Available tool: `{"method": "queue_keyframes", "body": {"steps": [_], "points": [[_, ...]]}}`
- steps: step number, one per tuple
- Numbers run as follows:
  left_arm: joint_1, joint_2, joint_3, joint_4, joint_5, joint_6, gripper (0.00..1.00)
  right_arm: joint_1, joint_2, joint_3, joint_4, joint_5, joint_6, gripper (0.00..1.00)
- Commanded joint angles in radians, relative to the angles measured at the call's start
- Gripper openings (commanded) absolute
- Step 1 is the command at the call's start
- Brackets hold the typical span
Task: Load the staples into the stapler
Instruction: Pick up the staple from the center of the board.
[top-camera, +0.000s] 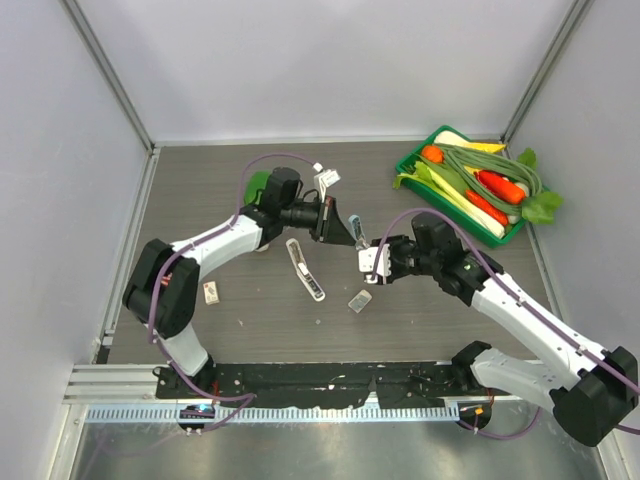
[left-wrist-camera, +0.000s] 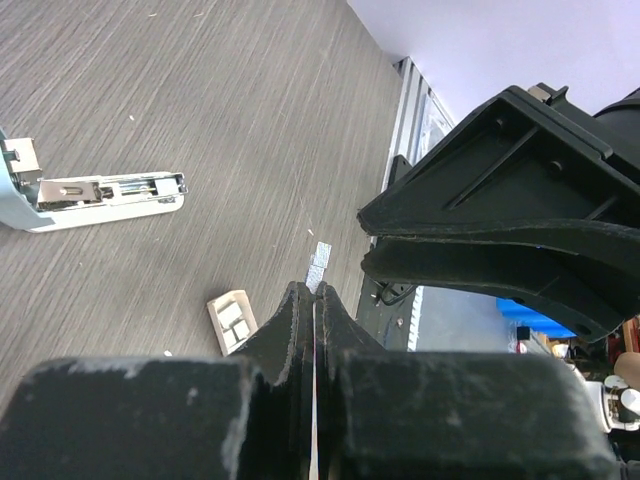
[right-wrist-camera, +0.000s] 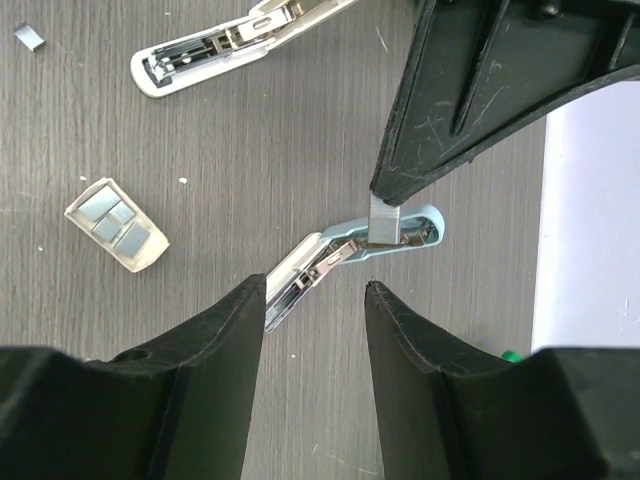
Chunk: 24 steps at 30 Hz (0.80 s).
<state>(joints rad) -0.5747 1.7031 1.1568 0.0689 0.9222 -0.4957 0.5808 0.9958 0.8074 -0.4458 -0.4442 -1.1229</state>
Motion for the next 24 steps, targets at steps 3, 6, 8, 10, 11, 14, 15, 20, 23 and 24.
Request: {"method": "queue_keyframes", "body": {"steps": [3, 6, 8, 10, 11, 14, 15, 20, 23, 24], "points": [[0.003, 0.013, -0.008, 0.077, 0.050, -0.053, 0.00, 0.023, 0.046, 0.019, 0.102, 0.015, -0.037, 0.49], [0.003, 0.018, -0.016, 0.100, 0.058, -0.070, 0.00, 0.033, 0.056, 0.019, 0.131, 0.076, -0.066, 0.49], [0.003, 0.026, -0.019, 0.106, 0.061, -0.076, 0.00, 0.039, 0.064, 0.018, 0.163, 0.101, -0.066, 0.49], [0.003, 0.035, -0.017, 0.111, 0.064, -0.084, 0.00, 0.042, 0.070, 0.018, 0.182, 0.114, -0.072, 0.48], [0.003, 0.036, -0.017, 0.112, 0.066, -0.086, 0.00, 0.047, 0.072, 0.018, 0.202, 0.134, -0.072, 0.48], [0.003, 0.040, -0.019, 0.114, 0.066, -0.087, 0.00, 0.048, 0.073, 0.018, 0.208, 0.144, -0.081, 0.47], [0.003, 0.041, -0.019, 0.115, 0.067, -0.090, 0.00, 0.050, 0.073, 0.018, 0.205, 0.139, -0.084, 0.46], [0.003, 0.040, -0.017, 0.131, 0.076, -0.101, 0.01, 0.062, 0.066, -0.010, 0.167, 0.105, -0.141, 0.44], [0.003, 0.041, -0.019, 0.137, 0.078, -0.109, 0.01, 0.067, 0.067, -0.022, 0.168, 0.101, -0.164, 0.43], [0.003, 0.044, -0.017, 0.137, 0.076, -0.109, 0.01, 0.068, 0.067, -0.025, 0.173, 0.101, -0.166, 0.42]]}}
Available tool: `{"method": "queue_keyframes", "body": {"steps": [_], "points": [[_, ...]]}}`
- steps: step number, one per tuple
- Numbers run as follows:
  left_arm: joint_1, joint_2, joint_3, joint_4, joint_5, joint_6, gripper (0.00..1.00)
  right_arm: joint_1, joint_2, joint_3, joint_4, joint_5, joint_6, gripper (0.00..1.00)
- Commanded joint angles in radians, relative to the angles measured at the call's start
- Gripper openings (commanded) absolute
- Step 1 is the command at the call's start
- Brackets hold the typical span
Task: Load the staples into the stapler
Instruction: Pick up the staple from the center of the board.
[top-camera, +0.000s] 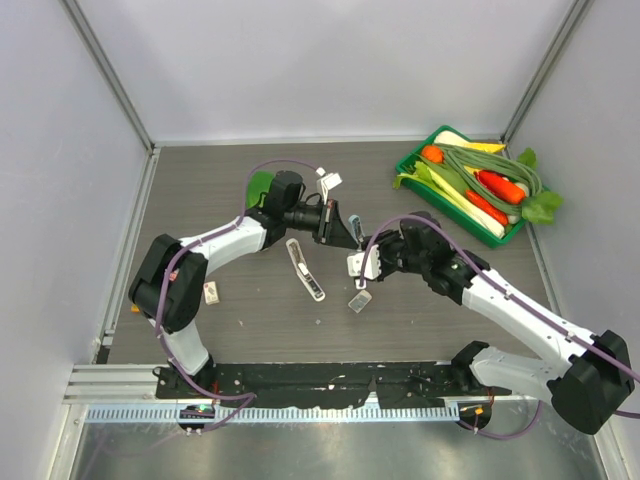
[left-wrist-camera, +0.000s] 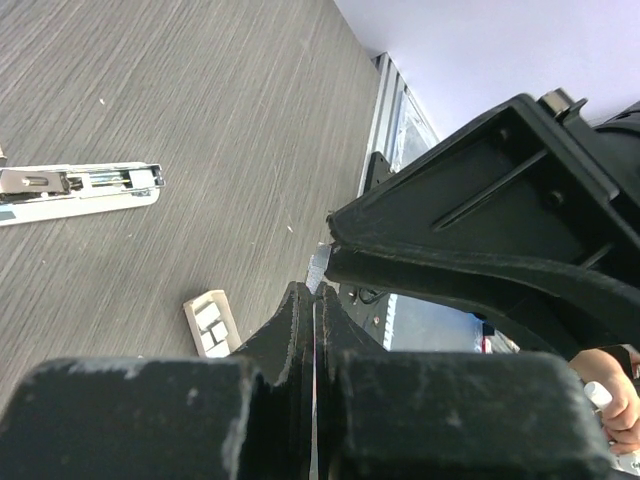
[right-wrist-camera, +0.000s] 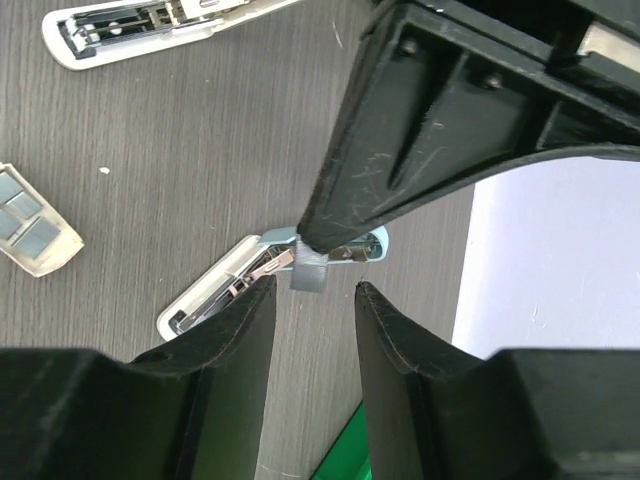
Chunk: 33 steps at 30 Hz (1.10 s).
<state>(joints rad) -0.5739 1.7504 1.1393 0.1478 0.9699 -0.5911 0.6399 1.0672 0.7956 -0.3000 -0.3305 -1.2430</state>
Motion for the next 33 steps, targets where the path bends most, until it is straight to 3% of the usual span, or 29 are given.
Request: {"method": "queue_keyframes", "body": {"steps": [1, 18, 23, 33], "points": [[0.002, -0.003, 0.000, 0.058, 0.029, -0.013, 0.01, 0.010, -0.007, -0.018, 0.032, -0.013, -0.049, 0.42], [0.002, 0.006, -0.004, 0.068, 0.035, -0.021, 0.02, 0.027, -0.026, -0.116, 0.262, 0.099, -0.007, 0.38], [0.002, 0.006, -0.004, 0.068, 0.036, -0.019, 0.02, 0.026, -0.032, -0.093, 0.265, 0.068, 0.071, 0.38], [0.002, 0.003, -0.009, 0.072, 0.041, -0.018, 0.02, 0.026, -0.024, -0.070, 0.210, 0.013, 0.066, 0.39]]}}
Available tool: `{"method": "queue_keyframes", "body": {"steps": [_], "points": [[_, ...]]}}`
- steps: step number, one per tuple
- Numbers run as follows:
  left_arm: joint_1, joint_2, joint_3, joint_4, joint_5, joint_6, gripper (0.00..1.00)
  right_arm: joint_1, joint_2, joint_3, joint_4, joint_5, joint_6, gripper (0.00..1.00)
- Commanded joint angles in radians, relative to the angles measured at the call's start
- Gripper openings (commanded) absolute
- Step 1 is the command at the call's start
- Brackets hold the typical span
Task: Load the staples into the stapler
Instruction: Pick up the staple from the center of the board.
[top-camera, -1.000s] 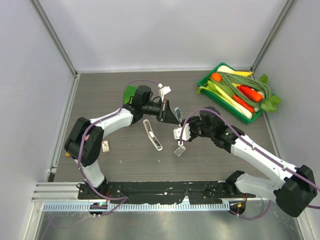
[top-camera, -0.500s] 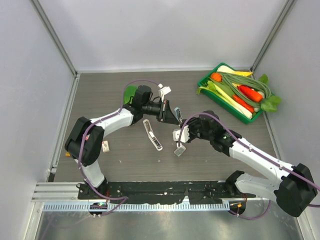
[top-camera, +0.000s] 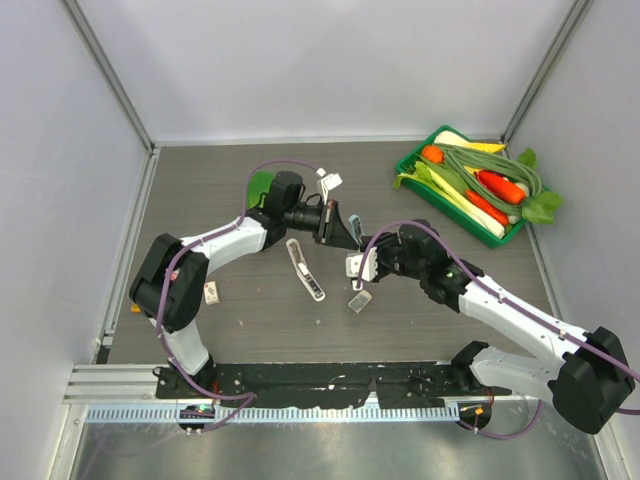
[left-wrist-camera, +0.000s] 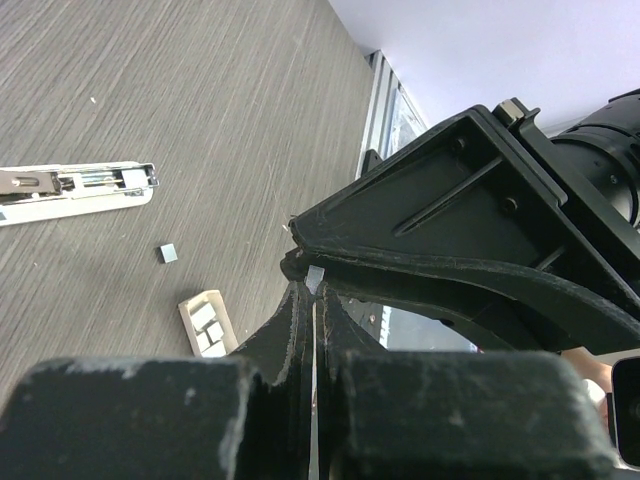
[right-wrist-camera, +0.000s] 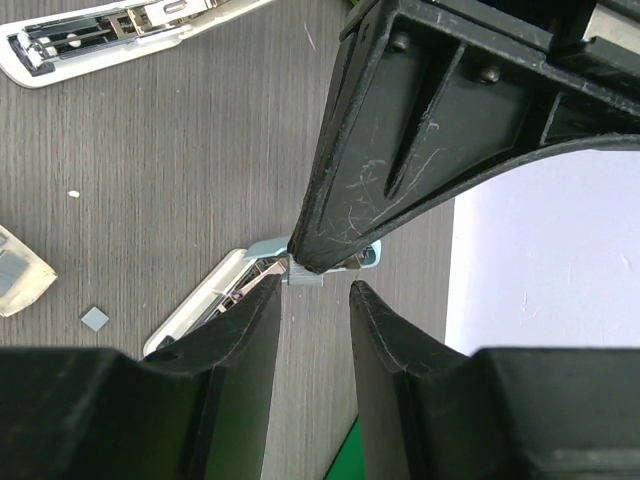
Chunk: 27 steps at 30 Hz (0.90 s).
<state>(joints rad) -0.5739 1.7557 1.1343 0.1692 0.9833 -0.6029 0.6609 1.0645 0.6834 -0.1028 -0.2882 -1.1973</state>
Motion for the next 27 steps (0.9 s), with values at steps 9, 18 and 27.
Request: {"method": "queue_keyframes", "body": {"steps": [9, 18, 27], "points": [[0.002, 0.007, -0.002, 0.050, 0.031, -0.009, 0.04, 0.005, -0.014, 0.045, 0.012, -0.040, 0.019, 0.35], [0.002, 0.010, -0.001, 0.050, 0.032, -0.011, 0.05, 0.006, -0.011, 0.051, -0.024, -0.062, -0.008, 0.24], [0.002, -0.005, -0.008, 0.072, 0.038, -0.008, 0.27, 0.006, -0.001, 0.067, -0.043, -0.058, 0.028, 0.18]]}}
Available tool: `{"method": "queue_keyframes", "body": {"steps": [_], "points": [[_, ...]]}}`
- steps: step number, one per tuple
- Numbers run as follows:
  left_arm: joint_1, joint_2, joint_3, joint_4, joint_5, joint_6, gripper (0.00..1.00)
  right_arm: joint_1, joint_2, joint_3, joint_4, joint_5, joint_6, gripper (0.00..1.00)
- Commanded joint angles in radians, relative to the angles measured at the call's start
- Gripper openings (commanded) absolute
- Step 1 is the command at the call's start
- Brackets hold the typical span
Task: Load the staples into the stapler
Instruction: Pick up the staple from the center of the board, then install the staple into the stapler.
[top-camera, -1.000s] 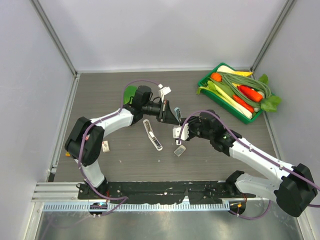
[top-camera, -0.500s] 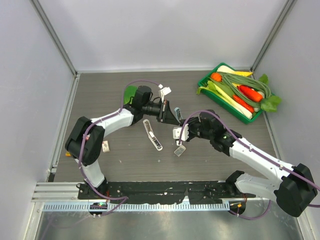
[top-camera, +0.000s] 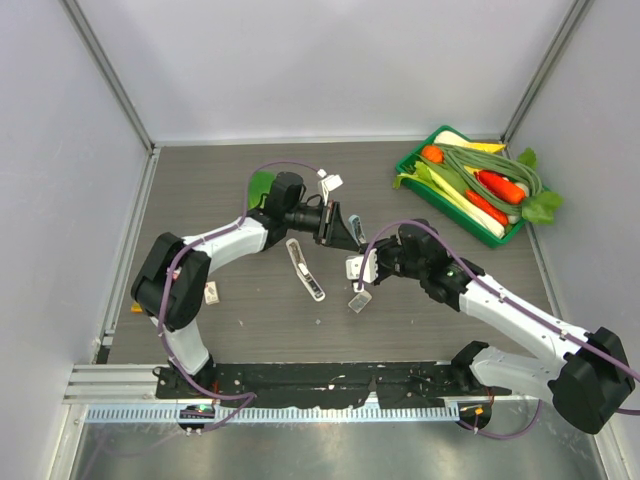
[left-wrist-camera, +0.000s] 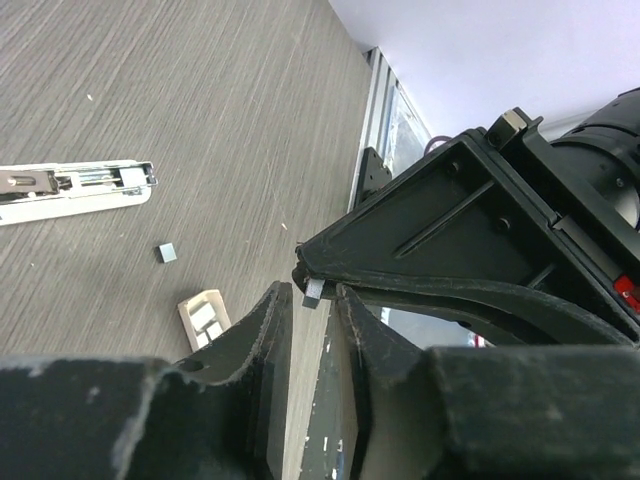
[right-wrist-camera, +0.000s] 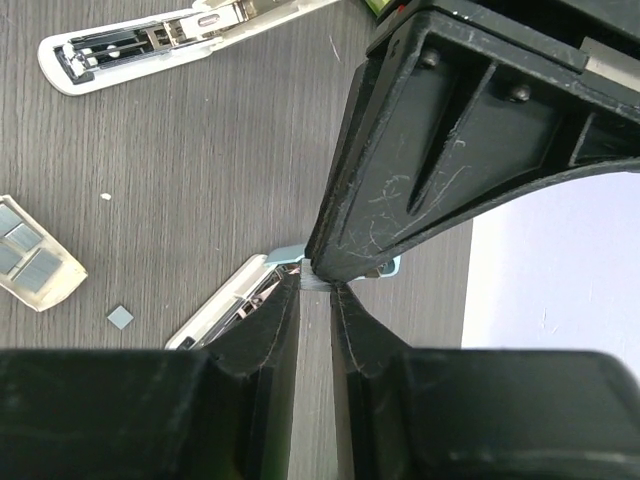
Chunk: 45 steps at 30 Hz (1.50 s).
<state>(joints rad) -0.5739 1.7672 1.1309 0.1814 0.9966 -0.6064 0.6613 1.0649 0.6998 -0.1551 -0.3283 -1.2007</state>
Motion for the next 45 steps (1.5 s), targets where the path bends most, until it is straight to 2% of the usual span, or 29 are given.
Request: {"method": "queue_keyframes", "body": {"steps": [1, 3, 4, 14, 16, 19, 20, 22, 23, 24, 26, 27, 30, 34, 40, 45], "points": [[0.005, -0.025, -0.003, 0.059, 0.027, -0.003, 0.38, 0.006, 0.003, 0.053, 0.008, -0.020, 0.042, 0.18], [0.011, -0.032, -0.003, 0.059, 0.027, -0.001, 0.51, 0.006, 0.007, 0.062, -0.003, -0.018, 0.064, 0.18], [0.019, -0.044, -0.003, 0.061, 0.031, -0.001, 0.53, 0.006, 0.007, 0.066, -0.009, -0.018, 0.081, 0.18], [0.114, -0.126, 0.027, 0.032, 0.060, 0.013, 0.61, 0.006, 0.020, 0.105, -0.067, -0.051, 0.264, 0.17], [0.164, -0.152, 0.055, -0.012, 0.077, 0.039, 0.66, 0.009, 0.043, 0.127, -0.077, -0.072, 0.323, 0.16], [0.257, -0.202, 0.134, -0.176, 0.071, 0.180, 0.69, 0.055, 0.093, 0.170, -0.098, -0.065, 0.443, 0.16], [0.282, -0.218, 0.168, -0.234, 0.047, 0.291, 0.69, 0.072, 0.107, 0.184, -0.101, -0.052, 0.473, 0.17], [0.340, -0.262, 0.194, -0.406, -0.005, 0.423, 0.70, 0.119, 0.156, 0.234, -0.132, -0.038, 0.558, 0.18], [0.357, -0.278, 0.210, -0.459, -0.062, 0.554, 0.71, 0.132, 0.171, 0.251, -0.132, -0.031, 0.604, 0.18], [0.371, -0.290, 0.210, -0.543, -0.091, 0.601, 0.73, 0.142, 0.193, 0.283, -0.126, -0.025, 0.692, 0.18], [0.411, -0.322, 0.196, -0.608, -0.184, 0.700, 0.73, 0.150, 0.265, 0.320, -0.126, -0.020, 0.803, 0.18], [0.422, -0.333, 0.185, -0.661, -0.211, 0.770, 0.75, 0.150, 0.289, 0.351, -0.127, -0.020, 0.910, 0.19], [0.454, -0.373, 0.118, -0.697, -0.285, 0.842, 0.76, 0.153, 0.383, 0.388, -0.139, -0.022, 1.015, 0.19], [0.496, -0.402, 0.034, -0.718, -0.326, 0.853, 0.76, 0.159, 0.484, 0.421, -0.178, -0.003, 1.115, 0.19], [0.505, -0.439, 0.003, -0.744, -0.406, 0.879, 0.76, 0.184, 0.561, 0.455, -0.261, -0.014, 1.158, 0.19], [0.511, -0.469, -0.035, -0.729, -0.418, 0.875, 0.76, 0.219, 0.616, 0.492, -0.293, 0.017, 1.191, 0.19]]}}
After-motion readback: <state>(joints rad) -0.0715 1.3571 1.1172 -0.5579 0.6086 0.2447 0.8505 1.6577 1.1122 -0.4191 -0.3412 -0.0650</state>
